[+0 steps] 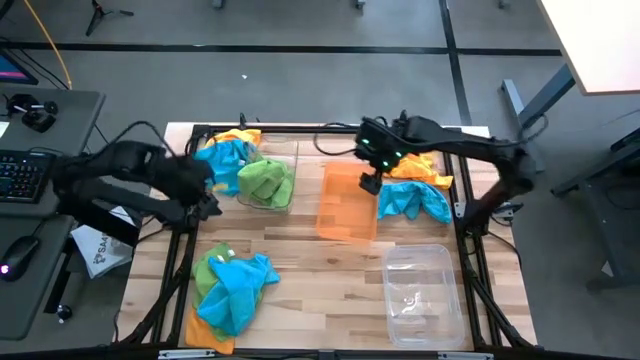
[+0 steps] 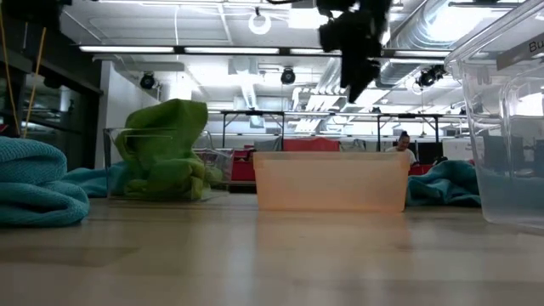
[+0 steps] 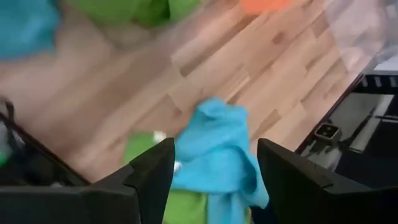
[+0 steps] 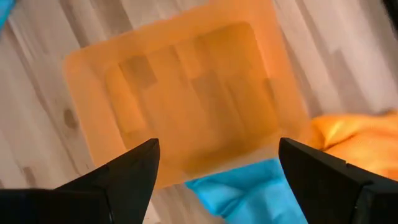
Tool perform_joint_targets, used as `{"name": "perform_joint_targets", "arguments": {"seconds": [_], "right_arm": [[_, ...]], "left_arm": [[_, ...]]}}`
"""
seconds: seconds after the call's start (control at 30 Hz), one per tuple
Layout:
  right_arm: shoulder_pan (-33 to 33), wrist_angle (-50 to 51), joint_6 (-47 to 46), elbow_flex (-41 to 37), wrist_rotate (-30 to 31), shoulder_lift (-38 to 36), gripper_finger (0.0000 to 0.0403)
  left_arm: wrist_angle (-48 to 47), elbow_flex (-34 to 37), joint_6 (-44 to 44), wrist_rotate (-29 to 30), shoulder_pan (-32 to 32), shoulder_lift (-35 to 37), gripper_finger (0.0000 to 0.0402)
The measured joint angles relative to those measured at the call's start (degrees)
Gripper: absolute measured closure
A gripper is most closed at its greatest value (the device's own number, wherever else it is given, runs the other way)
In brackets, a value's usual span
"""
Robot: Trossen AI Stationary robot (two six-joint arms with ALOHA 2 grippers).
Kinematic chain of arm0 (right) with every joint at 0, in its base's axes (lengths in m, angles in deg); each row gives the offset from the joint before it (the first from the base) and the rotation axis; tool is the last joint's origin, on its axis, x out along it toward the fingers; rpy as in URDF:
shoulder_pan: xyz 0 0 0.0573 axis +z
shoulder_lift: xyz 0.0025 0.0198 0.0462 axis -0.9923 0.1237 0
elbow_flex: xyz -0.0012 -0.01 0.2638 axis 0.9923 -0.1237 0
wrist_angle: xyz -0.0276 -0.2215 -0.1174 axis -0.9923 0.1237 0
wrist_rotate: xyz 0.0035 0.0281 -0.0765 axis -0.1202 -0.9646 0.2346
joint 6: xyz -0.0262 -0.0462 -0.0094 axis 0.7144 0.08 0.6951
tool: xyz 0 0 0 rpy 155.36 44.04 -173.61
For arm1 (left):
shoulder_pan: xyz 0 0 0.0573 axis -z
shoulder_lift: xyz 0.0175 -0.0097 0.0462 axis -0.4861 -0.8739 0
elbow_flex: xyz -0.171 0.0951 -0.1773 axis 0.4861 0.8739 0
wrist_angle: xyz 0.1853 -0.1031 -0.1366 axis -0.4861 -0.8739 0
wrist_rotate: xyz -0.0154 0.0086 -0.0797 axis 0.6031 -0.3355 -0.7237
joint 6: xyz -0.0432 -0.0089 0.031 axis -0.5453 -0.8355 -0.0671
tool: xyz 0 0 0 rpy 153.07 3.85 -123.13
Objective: Sort microfiber towel by color & place in baskets
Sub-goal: Put the green microfiber cloth into the transparent bin
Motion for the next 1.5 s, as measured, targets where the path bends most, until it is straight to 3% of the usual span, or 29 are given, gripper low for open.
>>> {"name": "perform_joint_targets", "arguments": {"seconds": [0.1,0.2,0.43,0.67,0.87,1.07,1.23,1.4,1.5], "right_arm": [[0.95,-6.77,-6.08,-10.31,-0.99,-6.46,0.0077],[2.92,-11.90,-10.36,-18.29,-2.28,-12.19,0.0077],[8.68,-23.53,-15.66,-30.31,-3.03,-21.17,0.0077],[13.74,-31.16,-20.11,-34.56,-3.49,-22.96,0.0077],[17.63,-33.47,-24.58,-34.56,-2.53,-22.70,0.0077],[20.37,-36.95,-30.37,-34.56,1.72,-22.70,0.0077],[21.24,-38.90,-32.78,-34.56,2.55,-22.70,0.0077],[21.27,-38.96,-34.01,-34.56,4.90,-22.70,0.0077],[21.27,-39.04,-34.04,-34.56,5.40,-22.70,0.0077]], "left_arm": [[3.00,3.94,-9.20,0.22,9.20,-2.24,0.0186],[5.33,7.81,-12.51,-3.21,17.10,-6.69,0.0186],[7.52,10.71,-4.65,-7.78,31.41,-17.82,0.0186],[12.00,10.77,0.13,-8.95,42.04,-23.82,0.0186],[20.08,15.29,6.06,-8.76,45.58,-26.41,0.0186],[20.56,22.46,3.96,-8.37,45.55,-26.61,0.0186],[26.45,23.56,6.05,-8.54,45.55,-26.59,0.0192],[30.46,23.56,8.30,-7.60,45.55,-26.58,0.0216],[30.46,23.56,8.41,-7.23,45.51,-26.58,0.0258]]}}
